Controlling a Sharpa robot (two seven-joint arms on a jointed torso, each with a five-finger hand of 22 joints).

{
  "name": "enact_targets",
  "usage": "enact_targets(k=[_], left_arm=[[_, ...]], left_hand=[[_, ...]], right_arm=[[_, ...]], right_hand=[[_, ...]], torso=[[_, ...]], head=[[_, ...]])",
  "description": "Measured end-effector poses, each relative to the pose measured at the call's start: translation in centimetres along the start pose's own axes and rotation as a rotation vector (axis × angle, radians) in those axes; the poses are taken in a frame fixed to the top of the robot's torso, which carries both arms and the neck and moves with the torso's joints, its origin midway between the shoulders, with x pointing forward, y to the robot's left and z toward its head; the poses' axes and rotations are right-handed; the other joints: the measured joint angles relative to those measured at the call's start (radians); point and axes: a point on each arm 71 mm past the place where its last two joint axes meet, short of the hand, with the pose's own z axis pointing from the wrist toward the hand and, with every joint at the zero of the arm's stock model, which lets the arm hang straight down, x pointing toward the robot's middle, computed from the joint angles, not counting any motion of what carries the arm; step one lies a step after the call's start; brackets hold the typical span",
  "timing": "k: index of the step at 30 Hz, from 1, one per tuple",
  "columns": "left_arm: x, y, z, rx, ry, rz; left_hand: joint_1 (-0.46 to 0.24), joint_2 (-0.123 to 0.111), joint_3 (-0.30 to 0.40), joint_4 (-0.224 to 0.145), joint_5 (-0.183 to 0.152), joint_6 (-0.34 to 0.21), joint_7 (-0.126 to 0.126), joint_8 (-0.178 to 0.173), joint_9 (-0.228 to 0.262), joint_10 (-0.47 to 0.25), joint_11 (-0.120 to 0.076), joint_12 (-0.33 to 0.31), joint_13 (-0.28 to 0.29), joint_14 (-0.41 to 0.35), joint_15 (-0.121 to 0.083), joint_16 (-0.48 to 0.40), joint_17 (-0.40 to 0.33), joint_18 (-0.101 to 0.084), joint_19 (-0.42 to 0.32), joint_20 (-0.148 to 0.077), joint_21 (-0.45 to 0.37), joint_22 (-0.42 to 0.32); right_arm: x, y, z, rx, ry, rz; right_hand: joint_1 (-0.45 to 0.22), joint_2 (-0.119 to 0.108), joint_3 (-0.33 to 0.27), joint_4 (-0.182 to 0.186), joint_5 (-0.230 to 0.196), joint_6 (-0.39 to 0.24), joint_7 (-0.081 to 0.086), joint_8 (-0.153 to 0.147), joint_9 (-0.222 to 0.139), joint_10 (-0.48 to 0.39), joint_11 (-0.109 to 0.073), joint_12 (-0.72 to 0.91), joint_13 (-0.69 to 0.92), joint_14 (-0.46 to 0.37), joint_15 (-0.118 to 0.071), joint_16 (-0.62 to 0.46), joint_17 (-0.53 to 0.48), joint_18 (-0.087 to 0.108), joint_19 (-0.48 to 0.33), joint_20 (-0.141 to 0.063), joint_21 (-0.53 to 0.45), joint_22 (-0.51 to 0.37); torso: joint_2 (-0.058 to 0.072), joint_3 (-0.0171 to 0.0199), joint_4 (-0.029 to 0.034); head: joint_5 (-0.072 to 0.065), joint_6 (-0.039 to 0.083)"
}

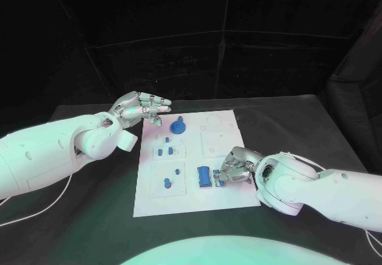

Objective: Assemble the parts on the task board

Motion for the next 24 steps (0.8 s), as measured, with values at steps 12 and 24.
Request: enact_targets(k=[12,24], left_arm=[[-0.04,0.01,-0.04,-0.001,0.001,0.000],[-0.04,0.01,-0.03,-0.003,0.002,-0.001]], left_hand=[[0.000,0.000,0.000,0.000,0.000,0.000,0.000,0.000,0.000,0.000,0.000,0.000,0.000,0.000,0.000,0.000,0.000,0.000,0.000,0.000,0.000,0.000],[0.000,0.000,-0.003,-0.003,0.000,0.000,0.000,0.000,0.000,-0.004,-0.004,0.007,0.000,0.000,0.000,0.000,-0.002,0.000,0.000,0.000,0.000,-0.001]], right_arm=[[0.03,0.13,0.24,0.021,-0.011,-0.062],[0.03,0.47,0.37,0.016,-0.031,-0.097]], right_hand=[[-0.020,0.005,-0.036,0.020,0.003,0.005,-0.005,0.003,0.006,0.000,0.000,-0.011,0.000,-0.004,-0.004,0.000,0.000,0.000,0.000,0.000,0.000,0.000],[-0.023,0.008,-0.060,0.027,-0.003,0.005,-0.005,0.003,0.009,0.000,0.000,-0.015,0.000,-0.004,-0.003,0.000,0.001,0.000,0.000,0.000,0.000,0.000]], torso=[[0.000,0.0004,-0.0005],[0.000,0.0008,-0.0006]], head=[[-0.001,-0.002],[0.001,0.000]])
